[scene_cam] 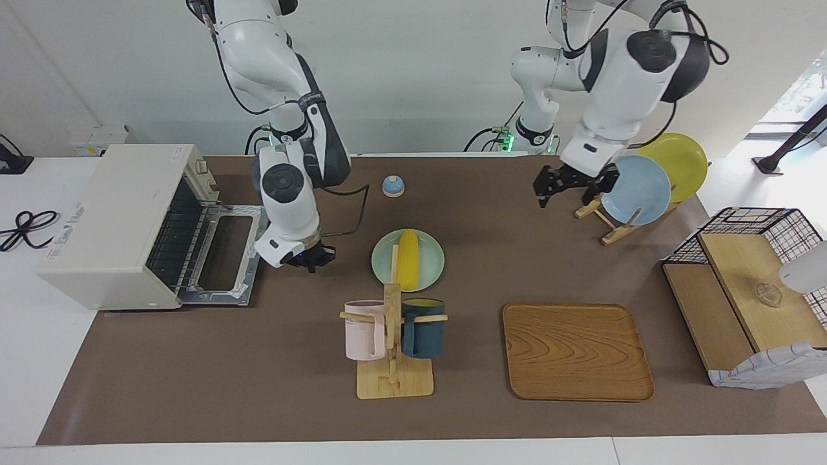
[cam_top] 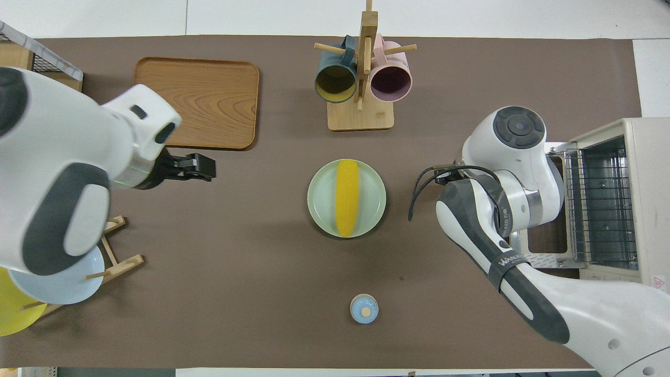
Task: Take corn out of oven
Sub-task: 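Release the plate with the right gripper while the left gripper reaches the corn, then grasp the yellow corn with the left gripper while the right gripper reaches the oven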
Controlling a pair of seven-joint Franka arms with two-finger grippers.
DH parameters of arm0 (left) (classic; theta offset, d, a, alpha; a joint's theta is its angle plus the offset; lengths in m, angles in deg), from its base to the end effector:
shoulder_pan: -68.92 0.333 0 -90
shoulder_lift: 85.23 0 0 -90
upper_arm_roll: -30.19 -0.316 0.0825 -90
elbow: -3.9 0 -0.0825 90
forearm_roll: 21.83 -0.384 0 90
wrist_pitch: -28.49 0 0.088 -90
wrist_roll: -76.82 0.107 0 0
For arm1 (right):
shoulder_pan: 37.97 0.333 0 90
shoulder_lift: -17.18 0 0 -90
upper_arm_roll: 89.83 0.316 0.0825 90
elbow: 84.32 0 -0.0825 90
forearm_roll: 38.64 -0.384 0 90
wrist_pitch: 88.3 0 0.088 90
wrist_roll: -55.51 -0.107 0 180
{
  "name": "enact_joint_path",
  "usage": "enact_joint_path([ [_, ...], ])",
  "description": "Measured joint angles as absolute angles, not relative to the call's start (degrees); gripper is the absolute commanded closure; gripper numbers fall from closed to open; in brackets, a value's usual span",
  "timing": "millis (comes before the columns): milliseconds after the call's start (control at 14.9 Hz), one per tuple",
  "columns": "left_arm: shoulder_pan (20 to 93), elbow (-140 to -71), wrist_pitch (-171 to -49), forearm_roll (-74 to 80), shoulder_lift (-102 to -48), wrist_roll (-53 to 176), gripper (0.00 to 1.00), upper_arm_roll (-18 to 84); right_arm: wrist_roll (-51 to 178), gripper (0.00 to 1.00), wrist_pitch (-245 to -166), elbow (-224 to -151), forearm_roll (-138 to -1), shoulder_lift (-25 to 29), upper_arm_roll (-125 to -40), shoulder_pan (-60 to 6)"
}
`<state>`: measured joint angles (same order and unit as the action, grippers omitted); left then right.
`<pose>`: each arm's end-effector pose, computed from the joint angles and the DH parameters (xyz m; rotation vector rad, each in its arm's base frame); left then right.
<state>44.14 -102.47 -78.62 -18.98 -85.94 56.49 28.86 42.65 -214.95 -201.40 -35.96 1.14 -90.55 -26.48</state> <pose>0.5134 -0.2268 0.5211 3.0870 -0.0624 0.0086 0.5688 0.1068 0.2955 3.0759 -0.0094 -0.1578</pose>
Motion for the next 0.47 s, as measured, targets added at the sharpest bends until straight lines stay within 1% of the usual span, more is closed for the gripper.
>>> enact_joint_path([
  [135, 38.1, -104.7, -85.2, -16.8, -83.8, 52.6, 0.0, 29.0, 43.0, 1.0, -215.3, -203.6, -33.3, 1.8, -90.6, -30.2],
  [269, 33.5, -105.2, -91.7, -15.0, -79.9, 51.2, 0.0, 29.0, 43.0, 1.0, -215.3, -204.9, -31.0, 2.7, -90.6, -32.7],
  [471, 29.3, -105.2, -100.2, -13.6, -73.9, 50.9, 0.0, 29.0, 43.0, 1.0, -215.2, -205.6, -28.1, 3.2, -89.4, -33.8],
])
